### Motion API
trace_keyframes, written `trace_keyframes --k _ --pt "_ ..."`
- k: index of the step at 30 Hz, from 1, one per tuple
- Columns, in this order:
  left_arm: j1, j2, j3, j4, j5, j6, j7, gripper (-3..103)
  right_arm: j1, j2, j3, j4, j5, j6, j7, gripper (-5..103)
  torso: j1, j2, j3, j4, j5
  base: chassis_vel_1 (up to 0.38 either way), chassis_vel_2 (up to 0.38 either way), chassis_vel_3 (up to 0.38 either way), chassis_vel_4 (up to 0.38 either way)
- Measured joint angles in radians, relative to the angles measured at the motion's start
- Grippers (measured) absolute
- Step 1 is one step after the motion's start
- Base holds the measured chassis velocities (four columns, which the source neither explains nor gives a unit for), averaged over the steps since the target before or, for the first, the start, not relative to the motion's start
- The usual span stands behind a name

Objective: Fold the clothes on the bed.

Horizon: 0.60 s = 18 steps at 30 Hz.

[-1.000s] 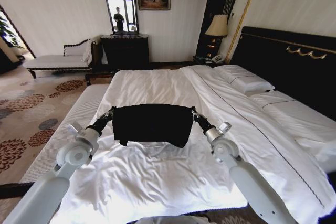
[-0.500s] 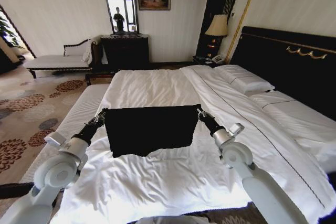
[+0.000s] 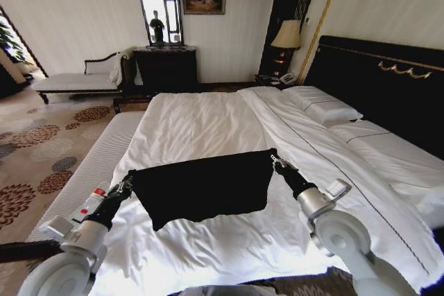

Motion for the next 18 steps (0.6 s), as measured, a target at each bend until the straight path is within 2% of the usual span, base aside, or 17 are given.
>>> trace_keyframes --k 3,7,8,11,12,16,18 --pt "-0.004 0.008 0.016 0.012 0.030 0.005 -0.014 1 -0.006 0.007 -0.014 -0.009 -0.035 -0.014 0.008 1 0.000 0.000 0.000 0.0002 0.0000 0.000 0.000 0.000 0.000" --pt "-0.149 0.042 0.111 0.109 0.062 0.015 -0.053 1 0.086 0.003 -0.100 -0.126 -0.078 -0.014 0.008 1 0.000 0.000 0.000 0.0005 -0.0005 0.000 0.000 0.000 0.000" --pt "-0.149 0.042 0.111 0.109 0.062 0.015 -0.053 1 0.086 0.003 -0.100 -0.126 -0.078 -0.014 0.008 1 0.000 0.000 0.000 0.0005 -0.0005 0.000 0.000 0.000 0.000" --pt "-0.288 0.063 0.193 0.217 0.072 0.022 -0.077 1 0.165 0.002 -0.177 -0.229 -0.099 -0.016 -0.006 1 0.001 0.000 0.000 -0.0004 -0.0002 0.000 0.000 0.000 0.000" --pt "-0.357 0.072 0.247 0.283 0.067 0.027 -0.086 1 0.227 0.002 -0.231 -0.299 -0.110 -0.016 -0.008 1 0.001 0.000 0.000 -0.0005 -0.0003 0.000 0.000 0.000 0.000" --pt "-0.473 0.082 0.338 0.401 0.049 0.031 -0.099 1 0.356 0.007 -0.338 -0.447 -0.119 -0.014 -0.008 1 0.001 0.000 0.001 0.0007 0.0002 0.000 0.000 0.000 0.000" --pt "-0.594 0.085 0.415 0.522 0.031 0.034 -0.100 1 0.492 0.020 -0.433 -0.600 -0.126 0.004 -0.020 1 0.001 0.000 0.000 0.0006 -0.0006 0.000 0.000 0.000 0.000"
